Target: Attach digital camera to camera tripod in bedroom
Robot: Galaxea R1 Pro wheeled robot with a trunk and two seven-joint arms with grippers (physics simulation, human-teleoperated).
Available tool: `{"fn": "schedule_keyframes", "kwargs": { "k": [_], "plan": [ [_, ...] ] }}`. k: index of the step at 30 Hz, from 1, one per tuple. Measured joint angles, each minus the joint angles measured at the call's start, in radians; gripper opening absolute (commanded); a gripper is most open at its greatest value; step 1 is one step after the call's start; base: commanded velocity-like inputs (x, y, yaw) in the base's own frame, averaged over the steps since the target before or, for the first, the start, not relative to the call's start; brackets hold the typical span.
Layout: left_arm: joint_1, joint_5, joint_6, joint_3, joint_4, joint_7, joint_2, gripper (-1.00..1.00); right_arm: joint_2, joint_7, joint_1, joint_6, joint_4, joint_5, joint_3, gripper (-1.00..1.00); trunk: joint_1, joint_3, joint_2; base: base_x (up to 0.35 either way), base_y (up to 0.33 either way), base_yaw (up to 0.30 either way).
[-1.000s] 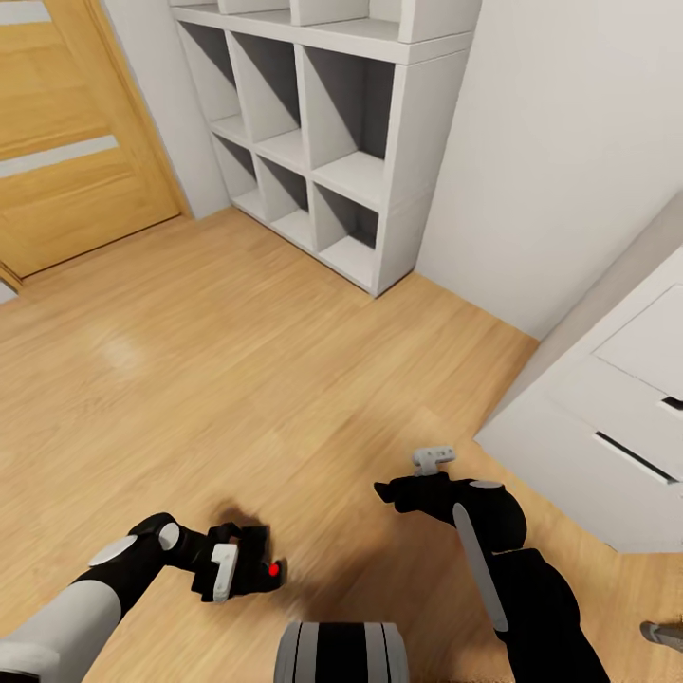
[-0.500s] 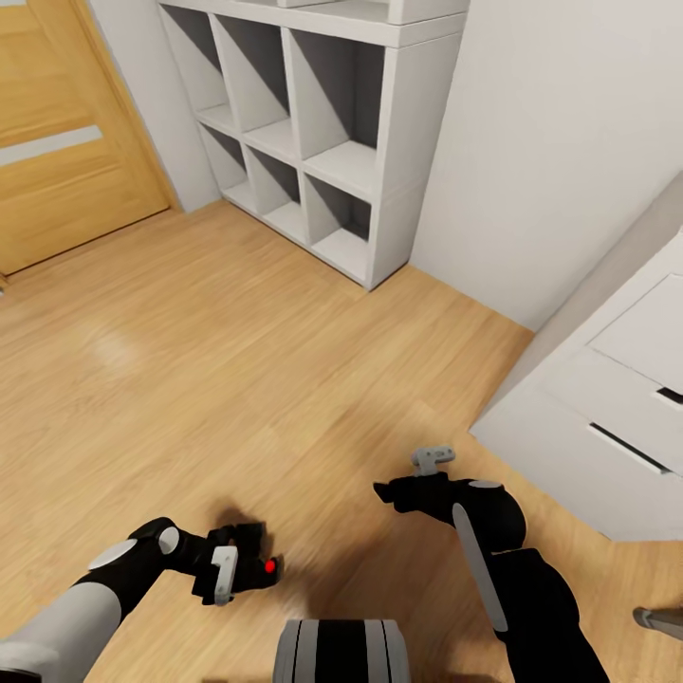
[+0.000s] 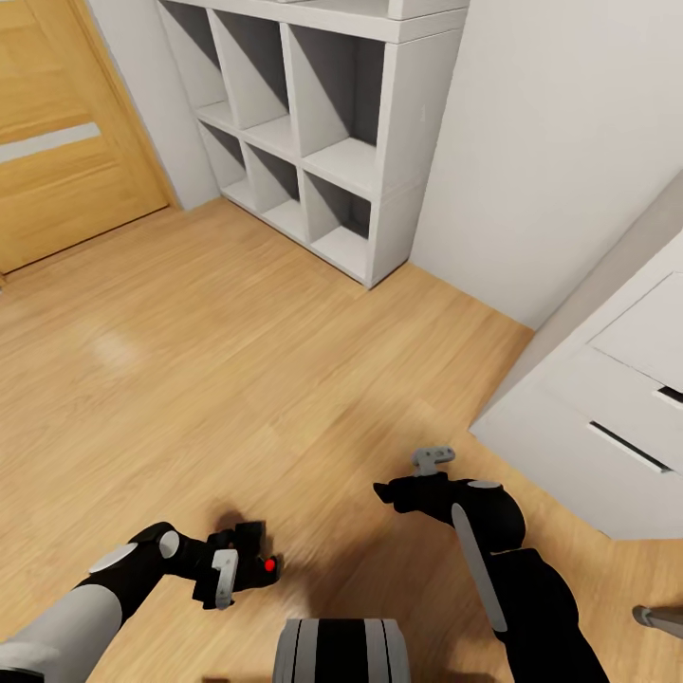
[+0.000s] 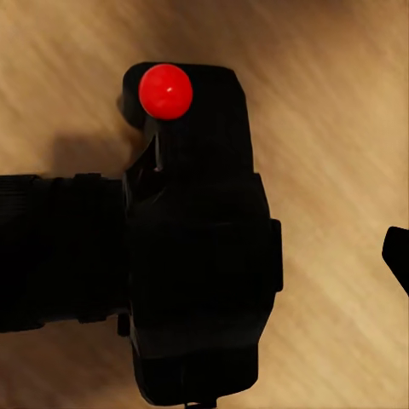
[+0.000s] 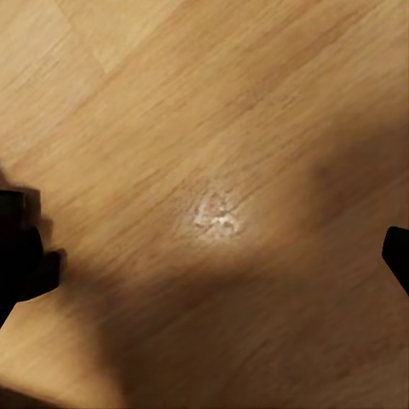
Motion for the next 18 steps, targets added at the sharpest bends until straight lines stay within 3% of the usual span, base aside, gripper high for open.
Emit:
{"fn": "schedule_keyframes", "kwargs": {
  "k": [7,18],
  "plan": [
    [0.0,0.001,0.001,0.001,0.002,0.001,0.0,1.0,0.0,0.0,-0.001,0.0,0.0,-0.003,-0.001,1.0,0.0,0.0,0.0,0.0,0.0,0.124],
    [0.0,0.001,0.001,0.002,0.004,0.002,0.0,1.0,0.001,0.0,-0.002,0.0,0.0,-0.002,0.001,1.0,0.0,-0.001,0.0,0.0,0.0,0.232]
  ]
}}
